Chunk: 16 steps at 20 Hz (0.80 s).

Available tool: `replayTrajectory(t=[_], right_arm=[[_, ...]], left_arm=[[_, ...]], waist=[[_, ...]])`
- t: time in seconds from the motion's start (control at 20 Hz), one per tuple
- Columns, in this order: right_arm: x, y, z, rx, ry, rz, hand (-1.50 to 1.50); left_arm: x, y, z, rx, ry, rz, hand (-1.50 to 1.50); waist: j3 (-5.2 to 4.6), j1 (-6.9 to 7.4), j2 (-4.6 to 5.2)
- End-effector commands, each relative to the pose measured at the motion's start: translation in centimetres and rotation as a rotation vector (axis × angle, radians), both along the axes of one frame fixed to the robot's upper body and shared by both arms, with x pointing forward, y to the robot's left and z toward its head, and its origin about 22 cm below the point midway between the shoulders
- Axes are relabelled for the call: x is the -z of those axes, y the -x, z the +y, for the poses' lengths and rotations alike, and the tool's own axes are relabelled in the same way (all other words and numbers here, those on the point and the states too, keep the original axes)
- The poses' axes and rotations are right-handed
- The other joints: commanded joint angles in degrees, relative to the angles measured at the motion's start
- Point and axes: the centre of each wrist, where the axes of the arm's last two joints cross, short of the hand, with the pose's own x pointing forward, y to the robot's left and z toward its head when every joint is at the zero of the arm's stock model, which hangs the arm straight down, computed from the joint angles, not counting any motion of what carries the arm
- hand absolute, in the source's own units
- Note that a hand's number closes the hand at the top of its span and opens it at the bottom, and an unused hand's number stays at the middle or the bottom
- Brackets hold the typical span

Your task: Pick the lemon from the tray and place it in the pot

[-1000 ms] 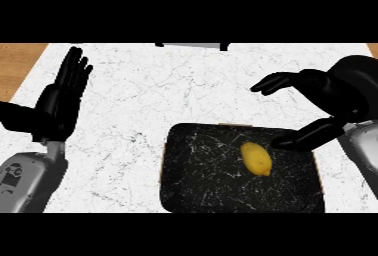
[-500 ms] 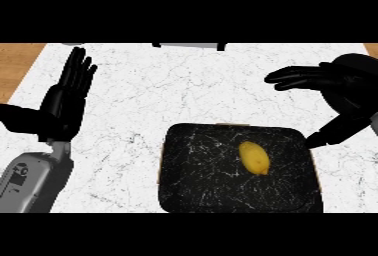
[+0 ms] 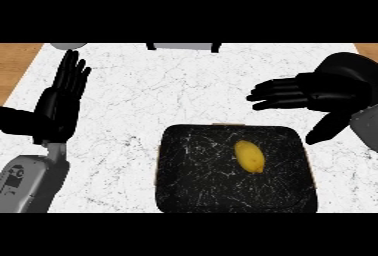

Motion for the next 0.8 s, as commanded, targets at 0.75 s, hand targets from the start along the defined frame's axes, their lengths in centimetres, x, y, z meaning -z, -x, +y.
replayTrajectory(t=[0.75], right_arm=[[8.9,-0.9,2.4,-0.192,0.14,0.115,-1.5]], left_arm=[[-0.3,0.2,1.5,-0.037,0.012,-0.01,0.0]], waist=[[-0.04,-2.16,-0.52]])
